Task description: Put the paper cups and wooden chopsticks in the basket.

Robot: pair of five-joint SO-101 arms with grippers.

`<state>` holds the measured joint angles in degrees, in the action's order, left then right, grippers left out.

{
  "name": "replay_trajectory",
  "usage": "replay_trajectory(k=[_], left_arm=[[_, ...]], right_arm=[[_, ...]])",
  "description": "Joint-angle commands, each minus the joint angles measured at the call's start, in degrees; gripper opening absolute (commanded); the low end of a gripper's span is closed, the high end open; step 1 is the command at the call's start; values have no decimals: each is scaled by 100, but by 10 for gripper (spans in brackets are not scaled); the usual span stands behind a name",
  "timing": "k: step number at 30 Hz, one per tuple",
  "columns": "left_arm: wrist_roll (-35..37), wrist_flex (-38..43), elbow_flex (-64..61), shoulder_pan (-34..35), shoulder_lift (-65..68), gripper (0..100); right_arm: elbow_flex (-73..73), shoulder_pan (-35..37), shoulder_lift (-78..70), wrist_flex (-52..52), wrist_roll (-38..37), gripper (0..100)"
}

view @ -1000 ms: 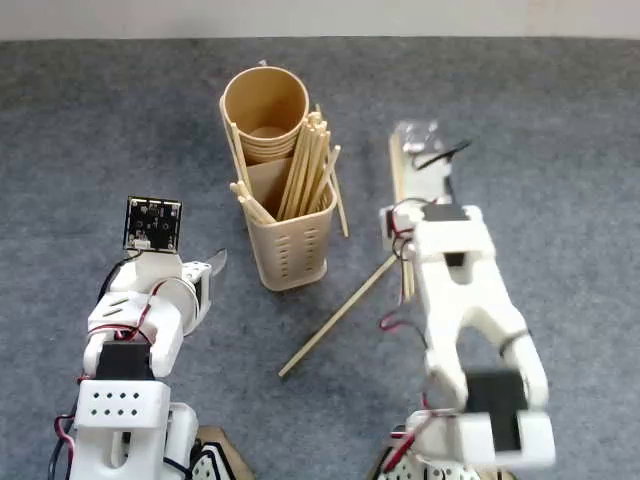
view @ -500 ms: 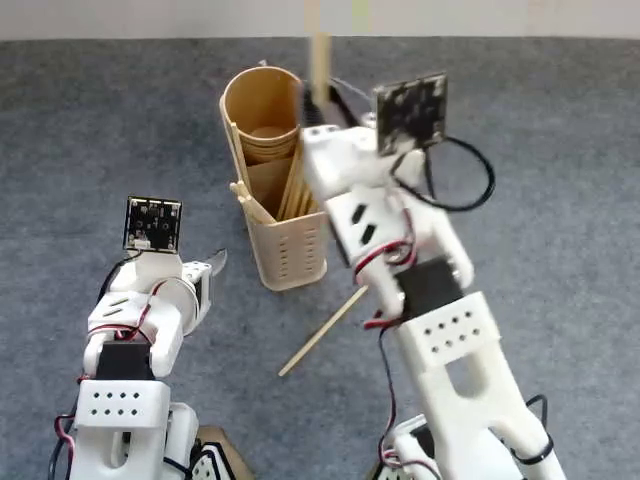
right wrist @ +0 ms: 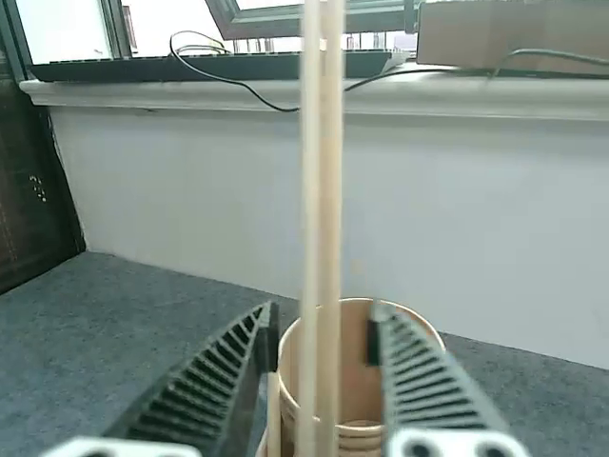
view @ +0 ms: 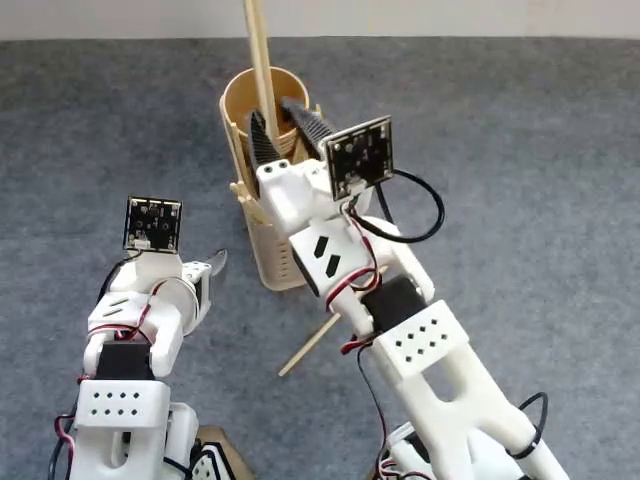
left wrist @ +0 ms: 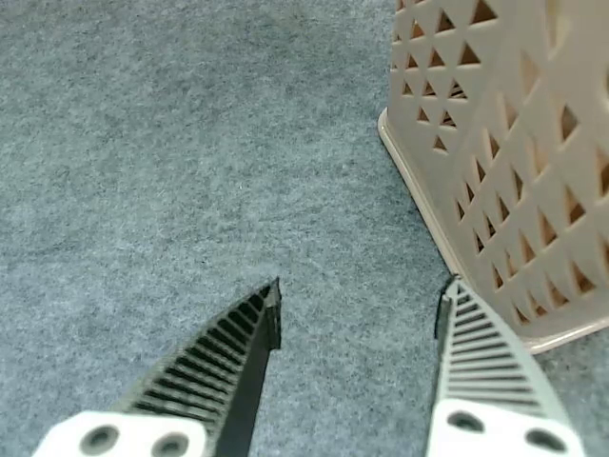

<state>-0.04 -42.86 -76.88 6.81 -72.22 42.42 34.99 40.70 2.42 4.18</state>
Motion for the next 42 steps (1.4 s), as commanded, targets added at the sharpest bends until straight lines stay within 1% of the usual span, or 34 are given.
replay_trajectory(k=[1,3,4,6,8,10,12,14,16,18,20,22,25,27,34,36,42], left_arm=[[35,105,31,-57,-75,263],[35,105,31,-57,-75,263],[35,105,31,-57,-75,263],[35,105,31,-57,-75,263],[35,105,31,-57,-92,263],[35,105,31,-57,-101,263],[35,105,31,-57,-101,263],[35,105,31,-75,-101,263],[35,105,31,-84,-101,263],[35,105,31,-84,-101,263],[35,97,31,-84,-101,263],[35,97,31,-84,-101,263],[35,97,31,-84,-101,263],[35,97,31,-84,-101,263],[35,97,31,-84,-101,263],[35,88,31,-84,-101,263],[35,88,31,-84,-101,263]], right_arm=[[-40,31,259,84,62,226],[-40,-92,259,-198,62,204],[-40,-198,268,-620,62,187],[-391,-470,303,-1675,97,151],[-901,-848,409,-2967,123,129],[-1323,-1376,514,-4330,527,124],[-1569,-1842,611,-5288,976,124],[-1596,-2123,629,-6000,1187,124],[-1253,-2141,602,-6404,1222,124],[-655,-2088,558,-6457,1240,124],[48,-1956,505,-6114,1240,124],[804,-1912,444,-5508,1266,123],[1745,-1912,312,-4505,1811,121],[2211,-1912,154,-4136,1908,120],[2264,-1604,-875,-3389,1934,121],[2097,-1552,-1218,-3204,2084,123],[1429,-1543,-2264,-3169,2207,123]])
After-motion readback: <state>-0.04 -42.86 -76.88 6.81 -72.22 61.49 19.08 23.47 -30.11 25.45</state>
